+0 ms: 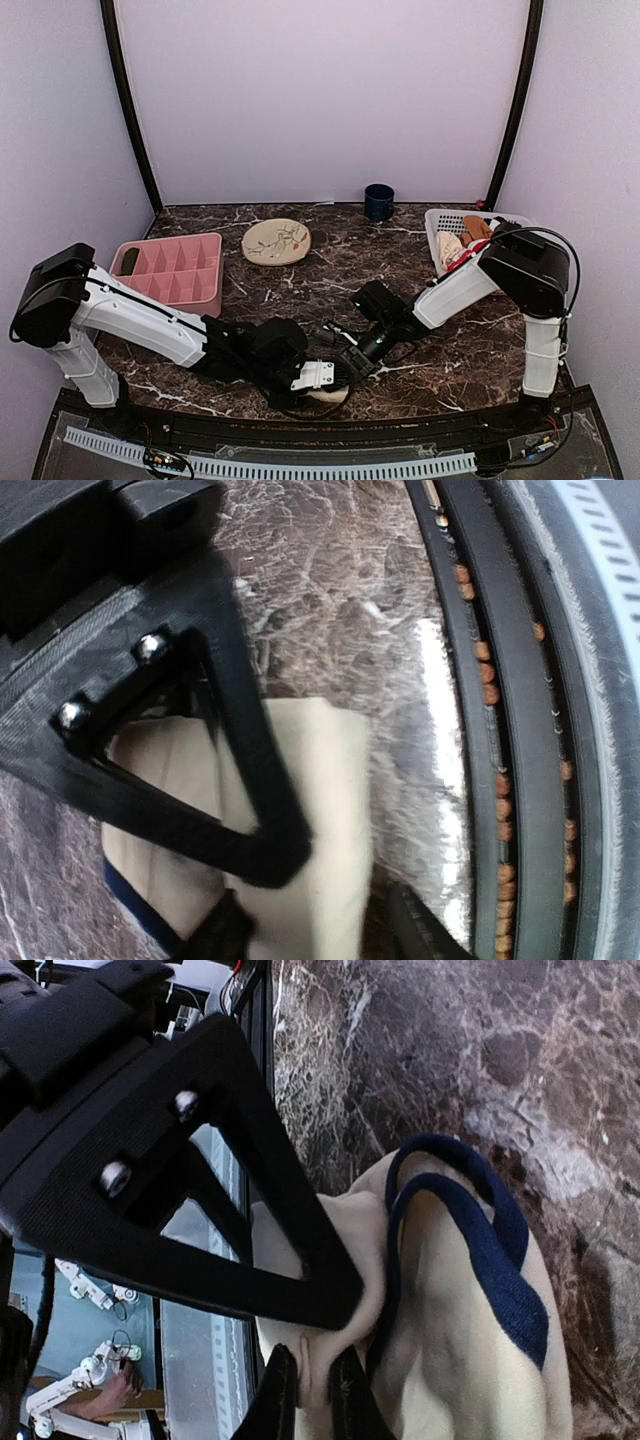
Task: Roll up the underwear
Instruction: Roll the underwear at the center of the board.
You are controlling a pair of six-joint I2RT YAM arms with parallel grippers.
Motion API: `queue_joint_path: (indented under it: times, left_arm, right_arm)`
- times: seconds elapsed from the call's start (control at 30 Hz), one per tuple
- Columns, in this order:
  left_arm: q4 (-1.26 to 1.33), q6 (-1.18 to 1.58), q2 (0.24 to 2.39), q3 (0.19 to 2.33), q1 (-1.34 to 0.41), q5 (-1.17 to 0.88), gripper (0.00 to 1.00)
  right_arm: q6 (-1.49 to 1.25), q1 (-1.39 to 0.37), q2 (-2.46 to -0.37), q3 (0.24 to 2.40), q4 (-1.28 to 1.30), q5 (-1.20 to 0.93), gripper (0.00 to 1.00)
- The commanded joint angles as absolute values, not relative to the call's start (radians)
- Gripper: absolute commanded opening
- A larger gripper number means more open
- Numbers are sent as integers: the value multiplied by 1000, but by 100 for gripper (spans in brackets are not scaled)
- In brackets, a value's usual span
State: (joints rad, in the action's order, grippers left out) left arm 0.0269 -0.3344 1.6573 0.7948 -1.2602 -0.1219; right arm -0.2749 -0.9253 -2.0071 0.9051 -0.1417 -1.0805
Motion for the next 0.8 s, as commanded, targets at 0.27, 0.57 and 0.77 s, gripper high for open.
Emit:
queue_joint_path:
  times: [0.27,0.57,0.77]
  left_arm:
    - [-113,-295,1734,821,-1249,-220,8]
    - [-250,-151,1851,923,-1072,-651,4]
    - [-386,-132,1980,1050,-998,-819,4]
  right_arm:
    - [-134,-904,-1805,902,-34,-822,30]
    - [-42,-925,-1429,653,-72,-491,37]
    - [6,-1064,-1227,540,-43,-294,38]
